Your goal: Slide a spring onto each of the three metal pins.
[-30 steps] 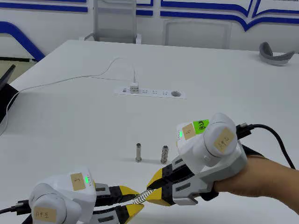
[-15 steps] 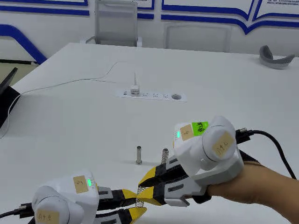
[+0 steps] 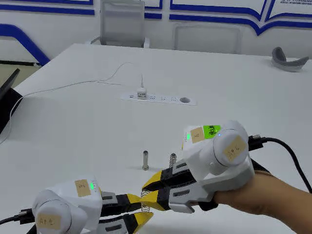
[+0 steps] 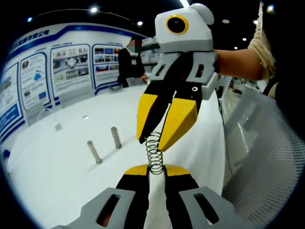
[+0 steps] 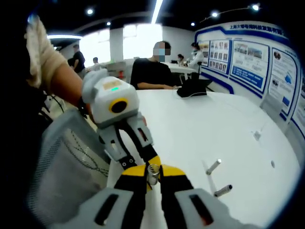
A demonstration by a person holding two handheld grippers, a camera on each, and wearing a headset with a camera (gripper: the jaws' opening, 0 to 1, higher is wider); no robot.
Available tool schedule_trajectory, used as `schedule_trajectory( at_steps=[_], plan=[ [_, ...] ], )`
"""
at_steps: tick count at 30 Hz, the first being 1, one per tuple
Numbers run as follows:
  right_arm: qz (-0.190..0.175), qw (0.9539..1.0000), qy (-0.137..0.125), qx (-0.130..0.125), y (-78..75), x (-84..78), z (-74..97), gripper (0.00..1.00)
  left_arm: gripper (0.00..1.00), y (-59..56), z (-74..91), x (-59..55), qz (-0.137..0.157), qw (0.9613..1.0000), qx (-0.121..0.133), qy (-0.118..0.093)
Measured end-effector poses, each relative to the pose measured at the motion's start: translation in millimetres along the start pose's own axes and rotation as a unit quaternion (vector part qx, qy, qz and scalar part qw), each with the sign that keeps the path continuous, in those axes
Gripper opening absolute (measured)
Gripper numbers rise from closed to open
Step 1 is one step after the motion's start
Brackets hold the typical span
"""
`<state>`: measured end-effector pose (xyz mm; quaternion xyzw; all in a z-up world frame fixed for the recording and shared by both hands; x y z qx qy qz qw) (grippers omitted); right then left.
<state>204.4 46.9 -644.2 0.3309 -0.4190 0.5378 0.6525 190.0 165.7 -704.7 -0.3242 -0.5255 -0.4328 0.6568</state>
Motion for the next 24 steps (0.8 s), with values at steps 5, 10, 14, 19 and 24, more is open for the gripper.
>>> schedule_trajectory(
  at_steps=[5,10,14,19,24],
  plan=[
    [-0.004,1.0,0.001,0.001,-1.6,-1.2,-0.8,0.12,0.13,1.3,-0.8,-0.1,0.004,1.0,0.006,-0.004],
    [-0.005,1.0,0.001,-0.001,-3.7,-0.9,-1.7,0.12,0.21,4.6,-0.1,-0.7,0.014,0.9998,0.013,-0.005],
    [-0.005,1.0,-0.002,-0.005,-6.9,0.3,-1.3,0.12,0.29,8.9,2.6,-2.1,0.025,0.9994,0.022,-0.007],
    [-0.006,0.9999,-0.004,-0.013,-11.5,1.0,0.1,0.12,0.34,14.8,7.1,-3.1,0.039,0.9984,0.039,-0.014],
    [-0.007,0.9997,-0.007,-0.023,-16.4,3.7,1.5,0.12,0.41,18.0,10.2,-2.7,0.05,0.9971,0.05,-0.026]
  ],
)
Point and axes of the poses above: the centre of the closed fingertips' face, and the gripper's own axes: z roughly backward along the fingers, y roughly to its left, x roughly out of its top, the point moved 9 cm from there along z, roughly backward along the fingers, and after that the axes turned 10 degrees about -y, right-handed, at the moved point
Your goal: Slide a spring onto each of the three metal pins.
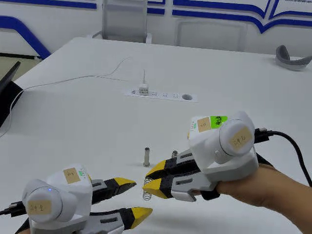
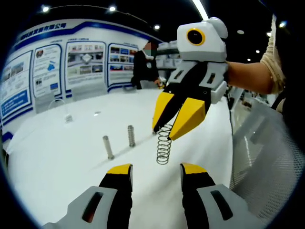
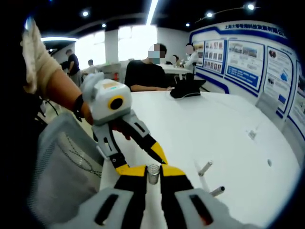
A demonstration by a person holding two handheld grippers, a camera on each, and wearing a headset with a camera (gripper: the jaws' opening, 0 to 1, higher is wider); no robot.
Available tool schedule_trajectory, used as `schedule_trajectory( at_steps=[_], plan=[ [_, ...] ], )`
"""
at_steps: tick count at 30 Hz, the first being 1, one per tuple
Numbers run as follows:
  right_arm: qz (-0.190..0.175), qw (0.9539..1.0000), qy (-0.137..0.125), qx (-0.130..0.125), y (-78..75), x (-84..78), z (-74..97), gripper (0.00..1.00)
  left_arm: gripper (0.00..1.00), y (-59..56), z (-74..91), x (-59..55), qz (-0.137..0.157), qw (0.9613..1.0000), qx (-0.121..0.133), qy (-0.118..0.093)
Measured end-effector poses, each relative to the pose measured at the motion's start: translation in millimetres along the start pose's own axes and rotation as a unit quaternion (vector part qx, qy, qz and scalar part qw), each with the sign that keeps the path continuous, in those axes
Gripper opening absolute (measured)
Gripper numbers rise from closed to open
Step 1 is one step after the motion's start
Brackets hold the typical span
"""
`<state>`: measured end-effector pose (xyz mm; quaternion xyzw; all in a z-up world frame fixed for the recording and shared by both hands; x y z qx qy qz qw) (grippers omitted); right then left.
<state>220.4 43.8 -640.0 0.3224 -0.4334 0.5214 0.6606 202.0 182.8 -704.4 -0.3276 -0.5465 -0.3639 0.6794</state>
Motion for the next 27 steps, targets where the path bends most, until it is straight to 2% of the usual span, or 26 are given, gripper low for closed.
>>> schedule_trajectory(
  at_steps=[5,17,20,27],
  plan=[
    [0.002,0.9999,-0.003,-0.011,-6.6,3.5,1.3,0.12,0.43,3.3,2.1,-0.3,0.004,0.9999,0.009,-0.005],
    [0.005,0.9972,-0.021,-0.072,-40.4,15.3,10.4,0.12,0.5,6.3,5.9,-4.0,0.014,0.9996,0.024,-0.007],
    [0.006,0.9954,-0.027,-0.091,-51.5,17.1,10.1,0.12,0.51,6.4,5.3,-3.3,0.015,0.9996,0.024,-0.009],
    [0.002,0.9929,-0.033,-0.114,-68.2,18.2,4.3,0.12,0.52,5.4,6.2,-5.1,0.016,0.9995,0.025,-0.007]
  ],
)
Point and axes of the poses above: the centre of the closed fingertips' face, and the gripper's own axes: z roughly backward along the fingers, y roughly to its left, x roughly out of its top, the point moved 9 cm from there along z, roughly backward along the fingers, and after that the axes turned 10 degrees about -y, right-handed, at the moved point
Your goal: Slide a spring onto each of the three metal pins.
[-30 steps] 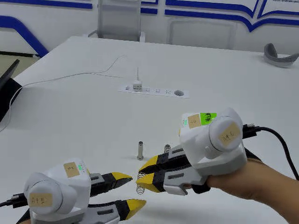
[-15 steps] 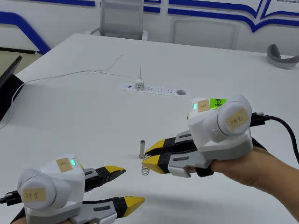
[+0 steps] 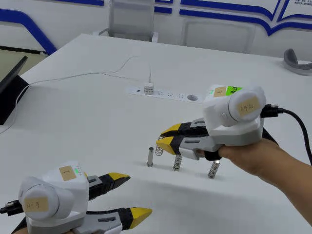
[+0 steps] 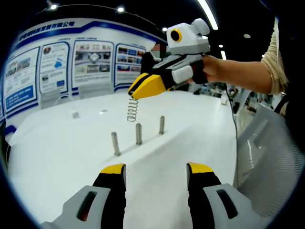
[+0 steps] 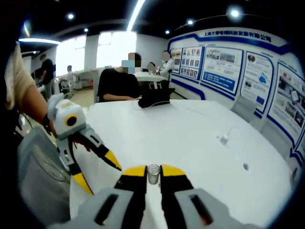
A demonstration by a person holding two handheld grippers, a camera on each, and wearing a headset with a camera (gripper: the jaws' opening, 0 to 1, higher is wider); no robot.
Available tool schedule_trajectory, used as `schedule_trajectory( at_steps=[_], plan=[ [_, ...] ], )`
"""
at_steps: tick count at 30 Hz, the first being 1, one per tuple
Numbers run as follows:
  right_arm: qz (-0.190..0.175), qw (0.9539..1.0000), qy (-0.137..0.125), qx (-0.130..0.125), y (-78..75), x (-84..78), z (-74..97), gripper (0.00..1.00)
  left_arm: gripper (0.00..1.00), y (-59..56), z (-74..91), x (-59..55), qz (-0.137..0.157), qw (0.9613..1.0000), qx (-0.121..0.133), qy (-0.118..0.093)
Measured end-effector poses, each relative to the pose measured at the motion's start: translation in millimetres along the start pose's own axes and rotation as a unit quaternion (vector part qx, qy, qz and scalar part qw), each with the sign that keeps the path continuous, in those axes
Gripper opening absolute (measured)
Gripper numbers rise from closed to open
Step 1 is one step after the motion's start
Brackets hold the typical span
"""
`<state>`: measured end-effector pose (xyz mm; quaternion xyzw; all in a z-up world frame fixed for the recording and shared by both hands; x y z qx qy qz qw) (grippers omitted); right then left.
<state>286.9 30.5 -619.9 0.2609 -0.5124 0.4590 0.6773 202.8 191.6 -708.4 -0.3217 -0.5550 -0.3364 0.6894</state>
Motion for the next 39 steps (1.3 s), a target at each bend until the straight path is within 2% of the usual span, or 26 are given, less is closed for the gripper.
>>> schedule_trajectory(
  at_steps=[9,16,26,39],
  plan=[
    [-0.016,0.9997,0.0,-0.02,-16.2,-6.7,-21.4,0.12,0.53,-1.9,1.6,-1.9,0.0,1.0,0.002,0.0],
    [-0.023,0.9995,0.009,-0.019,-19.1,-13.3,-33.0,0.12,0.54,-0.8,3.4,-3.3,0.004,1.0,0.007,0.001],
    [-0.031,0.9992,0.017,-0.022,-23.9,-21.0,-41.2,0.12,0.53,1.2,4.2,-4.6,0.006,0.9999,0.01,0.002],
    [-0.037,0.9987,0.029,-0.02,-23.2,-31.8,-47.9,0.12,0.52,4.9,3.8,-7.3,0.009,0.9999,0.009,0.005]
  ],
)
Point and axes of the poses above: the centre of the closed fingertips' face, and the gripper's own axes: z roughly backward along the fingers, y roughly to its left, x roughly out of its top, the point moved 9 cm from there along z, roughly backward along the fingers, and after that the axes turned 10 degrees about -y, right-handed, at the moved point
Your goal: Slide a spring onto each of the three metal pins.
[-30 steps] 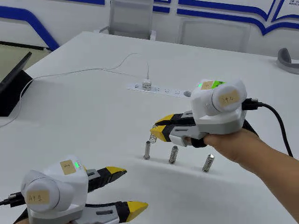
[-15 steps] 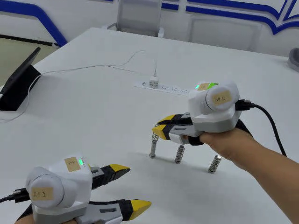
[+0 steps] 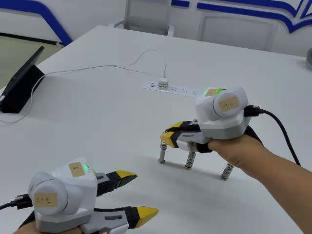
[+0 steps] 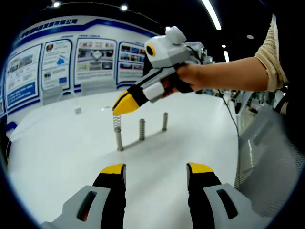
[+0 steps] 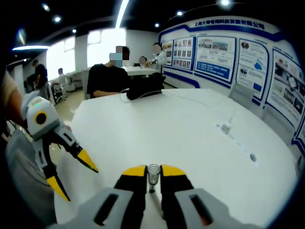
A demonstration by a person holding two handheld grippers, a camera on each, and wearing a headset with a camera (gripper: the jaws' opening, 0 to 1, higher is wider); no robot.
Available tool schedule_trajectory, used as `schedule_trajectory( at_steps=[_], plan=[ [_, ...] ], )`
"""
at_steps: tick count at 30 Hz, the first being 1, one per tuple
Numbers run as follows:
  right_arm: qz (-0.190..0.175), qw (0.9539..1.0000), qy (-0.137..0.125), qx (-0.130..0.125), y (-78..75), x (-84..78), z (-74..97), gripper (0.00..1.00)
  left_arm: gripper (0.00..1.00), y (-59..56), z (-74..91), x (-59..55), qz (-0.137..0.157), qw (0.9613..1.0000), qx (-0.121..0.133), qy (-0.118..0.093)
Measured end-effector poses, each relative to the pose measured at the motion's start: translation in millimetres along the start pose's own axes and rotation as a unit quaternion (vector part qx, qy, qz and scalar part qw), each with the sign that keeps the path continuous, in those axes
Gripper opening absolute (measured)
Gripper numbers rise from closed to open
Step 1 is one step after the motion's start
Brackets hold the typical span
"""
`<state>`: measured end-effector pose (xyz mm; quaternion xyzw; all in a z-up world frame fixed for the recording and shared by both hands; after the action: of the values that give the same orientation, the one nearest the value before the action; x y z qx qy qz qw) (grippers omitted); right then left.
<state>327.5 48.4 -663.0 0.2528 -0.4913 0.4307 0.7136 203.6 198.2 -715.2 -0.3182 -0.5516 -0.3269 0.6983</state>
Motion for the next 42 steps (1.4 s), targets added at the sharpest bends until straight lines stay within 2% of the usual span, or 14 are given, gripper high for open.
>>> schedule_trajectory(
  at_steps=[27,42],
  plan=[
    [-0.021,0.9992,0.031,-0.011,5.9,-31.9,-14.9,0.12,0.51,5.7,-0.2,-2.4,0.007,1.0,0.003,0.003],
    [-0.016,0.9991,0.036,-0.014,7.2,-34.9,-15.4,0.13,0.51,8.1,0.3,-1.3,0.007,0.9999,0.008,0.001]
  ],
)
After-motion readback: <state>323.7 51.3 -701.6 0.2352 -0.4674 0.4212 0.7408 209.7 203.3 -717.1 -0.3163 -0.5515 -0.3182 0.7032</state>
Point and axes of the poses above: the centre of the closed fingertips' face, and the gripper's own axes: z roughly backward along the fingers, y roughly to its left, x roughly out of its top, the point moved 9 cm from there along z, roughly backward along the fingers, and after that the axes turned 10 degrees about -y, right-handed, at the moved point
